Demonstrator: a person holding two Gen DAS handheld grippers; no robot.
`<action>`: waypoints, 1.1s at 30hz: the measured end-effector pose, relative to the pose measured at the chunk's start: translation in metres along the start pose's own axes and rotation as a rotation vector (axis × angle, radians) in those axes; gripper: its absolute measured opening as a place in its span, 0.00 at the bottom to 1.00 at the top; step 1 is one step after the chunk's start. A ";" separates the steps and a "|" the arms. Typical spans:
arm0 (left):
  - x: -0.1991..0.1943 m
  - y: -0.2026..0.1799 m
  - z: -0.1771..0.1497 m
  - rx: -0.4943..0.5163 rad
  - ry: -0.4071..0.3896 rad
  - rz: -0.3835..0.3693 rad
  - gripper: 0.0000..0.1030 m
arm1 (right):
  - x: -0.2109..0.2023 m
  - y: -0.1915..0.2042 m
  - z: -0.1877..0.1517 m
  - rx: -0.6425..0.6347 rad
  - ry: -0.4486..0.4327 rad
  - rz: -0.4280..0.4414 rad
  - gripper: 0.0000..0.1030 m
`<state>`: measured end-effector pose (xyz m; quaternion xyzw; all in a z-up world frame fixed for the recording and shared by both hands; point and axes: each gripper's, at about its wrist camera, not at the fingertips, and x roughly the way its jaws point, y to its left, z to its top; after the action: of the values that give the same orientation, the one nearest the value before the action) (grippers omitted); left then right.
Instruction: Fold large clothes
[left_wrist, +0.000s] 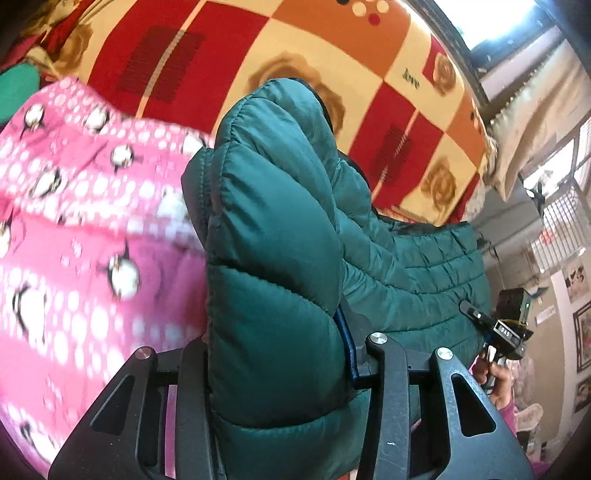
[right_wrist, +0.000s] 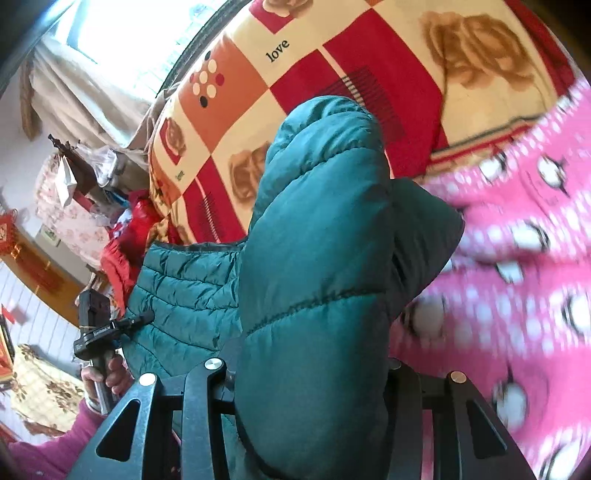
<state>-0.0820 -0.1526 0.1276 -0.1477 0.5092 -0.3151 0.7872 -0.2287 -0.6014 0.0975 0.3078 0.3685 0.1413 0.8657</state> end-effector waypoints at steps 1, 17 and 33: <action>0.001 0.001 -0.010 0.000 0.026 0.014 0.39 | -0.003 -0.002 -0.011 0.014 0.016 -0.010 0.41; -0.005 -0.003 -0.050 0.084 -0.106 0.387 0.93 | -0.014 -0.001 -0.051 0.043 -0.039 -0.402 0.82; 0.004 -0.105 -0.091 0.286 -0.284 0.554 0.93 | 0.007 0.100 -0.064 -0.142 -0.142 -0.516 0.84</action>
<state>-0.1986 -0.2269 0.1426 0.0654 0.3660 -0.1337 0.9186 -0.2725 -0.4937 0.1231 0.1513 0.3623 -0.0806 0.9162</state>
